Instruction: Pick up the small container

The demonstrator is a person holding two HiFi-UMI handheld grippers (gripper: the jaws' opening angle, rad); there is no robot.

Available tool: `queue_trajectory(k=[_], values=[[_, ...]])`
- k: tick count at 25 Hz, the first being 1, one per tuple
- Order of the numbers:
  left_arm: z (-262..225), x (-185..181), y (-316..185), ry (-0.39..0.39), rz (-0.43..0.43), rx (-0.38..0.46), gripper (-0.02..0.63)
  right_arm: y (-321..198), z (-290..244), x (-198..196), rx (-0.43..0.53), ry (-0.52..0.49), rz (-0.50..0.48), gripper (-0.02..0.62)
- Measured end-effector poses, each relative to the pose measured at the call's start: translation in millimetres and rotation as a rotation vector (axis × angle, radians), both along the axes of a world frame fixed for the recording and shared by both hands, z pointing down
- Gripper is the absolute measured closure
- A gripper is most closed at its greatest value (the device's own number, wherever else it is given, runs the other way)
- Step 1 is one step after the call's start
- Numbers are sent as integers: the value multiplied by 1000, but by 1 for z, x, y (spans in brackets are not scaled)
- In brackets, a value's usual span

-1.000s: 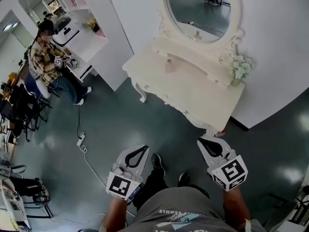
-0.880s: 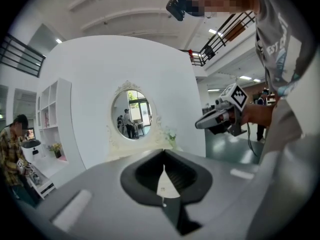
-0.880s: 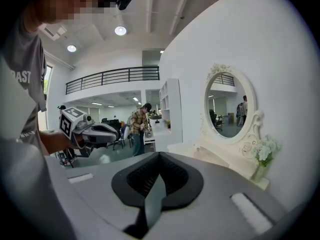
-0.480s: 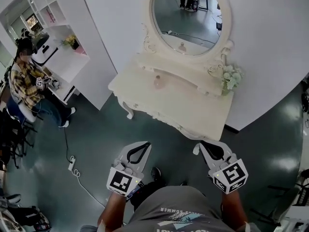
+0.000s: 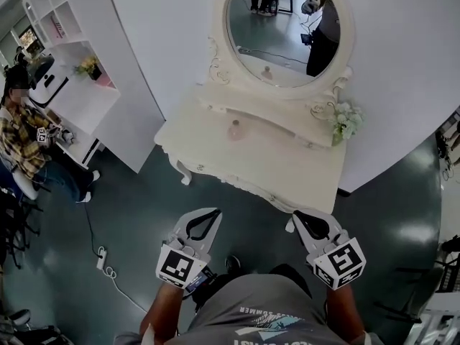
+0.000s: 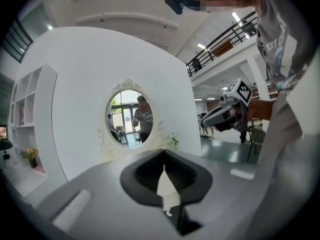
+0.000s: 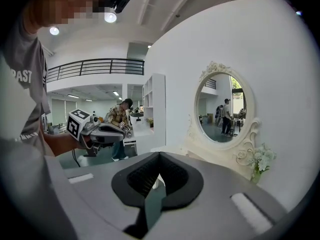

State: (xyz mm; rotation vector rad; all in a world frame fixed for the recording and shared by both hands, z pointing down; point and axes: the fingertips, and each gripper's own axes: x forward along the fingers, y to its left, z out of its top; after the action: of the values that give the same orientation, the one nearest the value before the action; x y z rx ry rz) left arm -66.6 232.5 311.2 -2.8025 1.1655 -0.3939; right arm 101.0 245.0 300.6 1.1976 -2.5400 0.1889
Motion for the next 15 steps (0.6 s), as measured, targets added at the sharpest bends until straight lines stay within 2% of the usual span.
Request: queue_trajectory(k=[4,9,12,15], values=[[13,-9,-17,18,6,-33,603,-12,4,-11,-26,30,-4,594],[28,9,-50,15,24,-62,603,-58,21,-1,-62,33,-15,594],[26,0,-69,22,-23,-64,603,-87,29,-20,-75,22,-77,594],[28,-14,-85,29,-100,-98,603,-117,19,-39,-43,7,-154,594]])
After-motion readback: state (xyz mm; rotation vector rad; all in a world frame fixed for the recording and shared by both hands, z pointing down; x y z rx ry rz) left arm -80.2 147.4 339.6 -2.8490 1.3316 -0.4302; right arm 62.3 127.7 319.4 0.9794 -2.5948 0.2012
